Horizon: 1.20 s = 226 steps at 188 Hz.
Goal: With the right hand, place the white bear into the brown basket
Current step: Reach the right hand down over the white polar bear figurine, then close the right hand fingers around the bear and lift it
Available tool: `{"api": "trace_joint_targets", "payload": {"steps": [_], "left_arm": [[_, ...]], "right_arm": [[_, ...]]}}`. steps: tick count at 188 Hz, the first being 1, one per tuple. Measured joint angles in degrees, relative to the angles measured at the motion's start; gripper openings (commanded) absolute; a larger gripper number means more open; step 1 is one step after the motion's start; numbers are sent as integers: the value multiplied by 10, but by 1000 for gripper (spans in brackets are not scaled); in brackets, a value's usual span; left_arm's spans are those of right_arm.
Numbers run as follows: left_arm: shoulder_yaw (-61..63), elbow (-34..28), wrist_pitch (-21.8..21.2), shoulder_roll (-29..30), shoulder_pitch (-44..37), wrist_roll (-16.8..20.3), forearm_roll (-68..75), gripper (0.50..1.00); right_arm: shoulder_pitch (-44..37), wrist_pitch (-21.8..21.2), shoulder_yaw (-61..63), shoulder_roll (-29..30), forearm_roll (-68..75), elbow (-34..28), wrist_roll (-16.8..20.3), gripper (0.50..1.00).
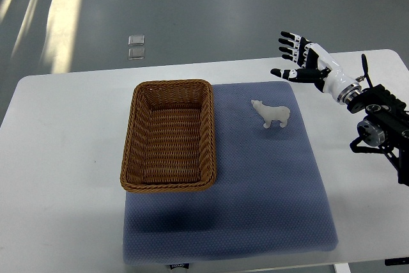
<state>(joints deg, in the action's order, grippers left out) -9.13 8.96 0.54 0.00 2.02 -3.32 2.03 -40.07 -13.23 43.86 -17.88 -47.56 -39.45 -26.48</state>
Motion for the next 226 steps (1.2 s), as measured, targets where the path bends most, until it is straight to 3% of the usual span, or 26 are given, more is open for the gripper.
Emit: {"api": "trace_joint_targets", "payload": {"steps": [55,119,166,226], "left_arm": [[1,0,0,0,0,0,0,1000],[1,-1,0,0,1,0,0,1000],[1,-1,0,0,1,0,1,1000],[3,0,0,0,3,0,1,1000]], "right_arm": [[-37,-10,-109,-51,-150,-14,-38,921],[-46,-9,-149,-61,-292,-17,-64,917],[-48,10,-156,-57,-324,-14,-54,897],[-54,55,-198,-52,-327,-10,-24,819]]}}
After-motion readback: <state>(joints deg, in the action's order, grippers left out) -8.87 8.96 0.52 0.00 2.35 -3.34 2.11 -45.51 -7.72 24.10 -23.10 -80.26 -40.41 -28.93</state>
